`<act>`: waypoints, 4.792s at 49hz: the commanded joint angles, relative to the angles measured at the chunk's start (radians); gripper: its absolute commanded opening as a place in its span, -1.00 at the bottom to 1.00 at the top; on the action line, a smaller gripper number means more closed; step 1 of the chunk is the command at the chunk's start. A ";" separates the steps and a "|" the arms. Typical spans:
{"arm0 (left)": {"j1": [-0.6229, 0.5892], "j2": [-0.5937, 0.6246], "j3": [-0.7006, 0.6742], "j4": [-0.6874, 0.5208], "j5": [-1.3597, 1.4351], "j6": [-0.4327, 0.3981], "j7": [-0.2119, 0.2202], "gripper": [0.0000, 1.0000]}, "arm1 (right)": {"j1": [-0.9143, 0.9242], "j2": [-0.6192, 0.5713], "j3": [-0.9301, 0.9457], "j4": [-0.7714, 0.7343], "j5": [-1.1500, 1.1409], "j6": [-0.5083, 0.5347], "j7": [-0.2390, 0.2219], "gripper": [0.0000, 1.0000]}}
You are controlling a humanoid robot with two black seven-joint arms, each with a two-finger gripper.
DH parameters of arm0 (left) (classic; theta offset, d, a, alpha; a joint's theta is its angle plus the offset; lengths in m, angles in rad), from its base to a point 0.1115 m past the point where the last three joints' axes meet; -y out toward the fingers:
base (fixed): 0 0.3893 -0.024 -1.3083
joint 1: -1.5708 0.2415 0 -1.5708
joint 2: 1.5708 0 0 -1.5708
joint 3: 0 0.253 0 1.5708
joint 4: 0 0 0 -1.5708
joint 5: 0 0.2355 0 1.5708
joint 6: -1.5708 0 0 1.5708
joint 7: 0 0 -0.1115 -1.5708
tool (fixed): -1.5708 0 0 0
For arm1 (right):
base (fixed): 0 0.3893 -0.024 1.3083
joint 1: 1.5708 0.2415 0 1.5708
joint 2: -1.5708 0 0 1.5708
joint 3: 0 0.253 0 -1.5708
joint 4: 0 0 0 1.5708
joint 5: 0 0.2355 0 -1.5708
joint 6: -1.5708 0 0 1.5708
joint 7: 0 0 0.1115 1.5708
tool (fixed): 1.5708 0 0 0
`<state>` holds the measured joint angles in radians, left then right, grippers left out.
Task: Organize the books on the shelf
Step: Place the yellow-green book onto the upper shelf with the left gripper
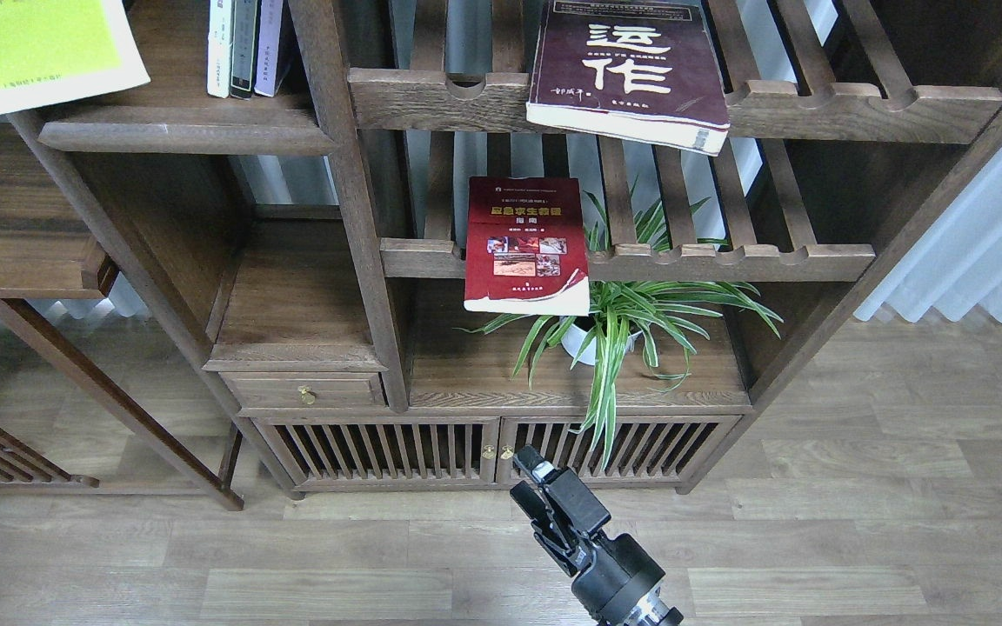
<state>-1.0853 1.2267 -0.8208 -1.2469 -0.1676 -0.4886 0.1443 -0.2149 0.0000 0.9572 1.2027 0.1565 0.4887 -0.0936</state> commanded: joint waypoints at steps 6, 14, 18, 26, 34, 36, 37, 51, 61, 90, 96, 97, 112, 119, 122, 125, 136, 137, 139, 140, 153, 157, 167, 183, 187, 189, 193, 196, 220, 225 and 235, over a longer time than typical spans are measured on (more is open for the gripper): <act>-0.039 -0.009 0.009 0.069 0.066 0.000 0.044 -0.87 | -0.001 0.000 0.003 0.003 0.000 0.000 0.000 0.94; -0.042 -0.045 0.012 0.096 0.102 0.000 0.046 -0.87 | -0.003 0.000 0.002 0.001 0.000 0.000 -0.001 0.94; -0.065 -0.113 0.016 0.138 0.137 0.000 0.052 -0.87 | -0.003 0.000 0.002 0.001 0.000 0.000 -0.001 0.94; -0.107 -0.160 0.017 0.173 0.138 0.000 0.061 -0.87 | -0.003 0.000 0.008 0.003 0.002 0.000 0.000 0.94; -0.169 -0.203 0.040 0.204 0.160 0.000 0.083 -0.87 | -0.008 0.000 0.009 0.003 0.002 0.000 0.000 0.94; -0.183 -0.217 0.046 0.210 0.169 0.000 0.083 -0.87 | -0.008 0.000 0.009 0.001 0.002 0.000 0.000 0.94; -0.203 -0.237 0.052 0.216 0.181 0.000 0.083 -0.87 | -0.008 0.000 0.009 0.003 0.002 0.000 0.000 0.94; -0.301 -0.377 0.058 0.346 0.281 0.000 0.070 -0.87 | -0.011 0.000 0.009 0.003 0.002 0.000 0.000 0.94; -0.377 -0.493 0.054 0.492 0.347 0.000 0.063 -0.87 | -0.015 0.000 0.012 0.005 0.003 0.000 0.000 0.94; -0.484 -0.740 0.055 0.780 0.359 0.000 0.021 -0.88 | -0.027 0.000 0.011 0.011 0.003 0.000 0.000 0.94; -0.486 -0.753 0.055 0.807 0.343 0.000 0.009 -0.87 | -0.037 0.000 0.011 0.011 0.002 0.000 0.000 0.94; -0.486 -0.753 0.055 0.813 0.339 0.000 0.009 -0.87 | -0.038 0.000 0.011 0.012 0.002 0.000 0.000 0.94; -0.493 -0.783 0.065 0.873 0.335 0.000 0.009 -0.86 | -0.038 0.000 0.011 0.012 0.003 0.000 0.000 0.94; -0.492 -0.803 0.075 0.894 0.335 0.000 0.008 -0.85 | -0.040 0.000 0.011 0.011 0.002 0.000 0.000 0.94; -0.492 -0.808 0.089 0.894 0.335 0.000 0.008 -0.85 | -0.041 0.000 0.011 0.011 0.002 0.000 0.000 0.94; -0.490 -0.812 0.117 0.891 0.335 0.000 0.006 -0.85 | -0.041 0.000 0.011 0.012 0.002 0.000 0.000 0.94; -0.484 -0.806 0.154 0.877 0.341 0.000 0.006 -0.84 | -0.043 0.000 0.011 0.011 0.003 0.000 0.000 0.94; -0.482 -0.806 0.155 0.874 0.341 0.000 0.008 -0.84 | -0.043 0.000 0.011 0.011 0.003 0.000 0.000 0.94; -0.482 -0.805 0.155 0.867 0.341 0.000 0.008 -0.84 | -0.041 0.000 0.011 0.011 0.002 0.000 0.000 0.94; -0.482 -0.803 0.155 0.857 0.341 0.000 0.008 -0.84 | -0.041 0.000 0.011 0.011 0.002 0.000 0.000 0.94; -0.478 -0.800 0.166 0.825 0.346 0.000 0.011 -0.82 | -0.040 0.000 0.011 0.011 0.003 0.000 0.000 0.94; -0.478 -0.799 0.166 0.814 0.347 0.000 0.012 -0.80 | -0.041 0.000 0.011 0.011 0.003 0.000 0.000 0.94; -0.464 -0.779 0.181 0.770 0.346 0.000 0.017 -0.58 | -0.041 0.000 0.012 0.012 0.003 0.000 0.000 0.94; -0.412 -0.699 0.178 0.643 0.346 0.000 0.021 -0.23 | -0.044 0.000 0.012 0.012 0.003 0.000 0.000 0.94; -0.410 -0.685 0.178 0.633 0.346 0.000 0.021 -0.13 | -0.044 0.000 0.014 0.012 0.003 0.000 0.000 0.94; -0.410 -0.676 0.178 0.629 0.346 0.000 0.021 -0.08 | -0.044 0.000 0.012 0.012 0.003 0.000 0.000 0.94; -0.406 -0.662 0.178 0.615 0.346 0.000 0.021 0.03 | -0.044 0.000 0.014 0.012 0.003 0.000 0.000 0.94; -0.400 -0.645 0.178 0.601 0.346 0.000 0.021 0.04 | -0.044 0.000 0.014 0.012 0.003 0.000 0.000 0.94; -0.280 -0.418 0.109 0.301 0.333 0.000 0.021 0.38 | -0.041 0.000 0.015 0.018 0.003 0.000 0.002 0.92; -0.257 -0.366 0.094 0.253 0.332 0.000 0.020 0.50 | -0.040 0.000 0.015 0.029 0.003 0.000 0.003 0.91; -0.165 -0.213 0.078 0.074 0.240 0.000 0.011 0.75 | -0.017 0.000 0.017 0.058 0.003 0.000 0.005 0.90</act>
<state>-1.3097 0.9260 -0.7340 -1.0686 0.1296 -0.4887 0.1566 -0.2467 0.0000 0.9727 1.2410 0.1595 0.4887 -0.0892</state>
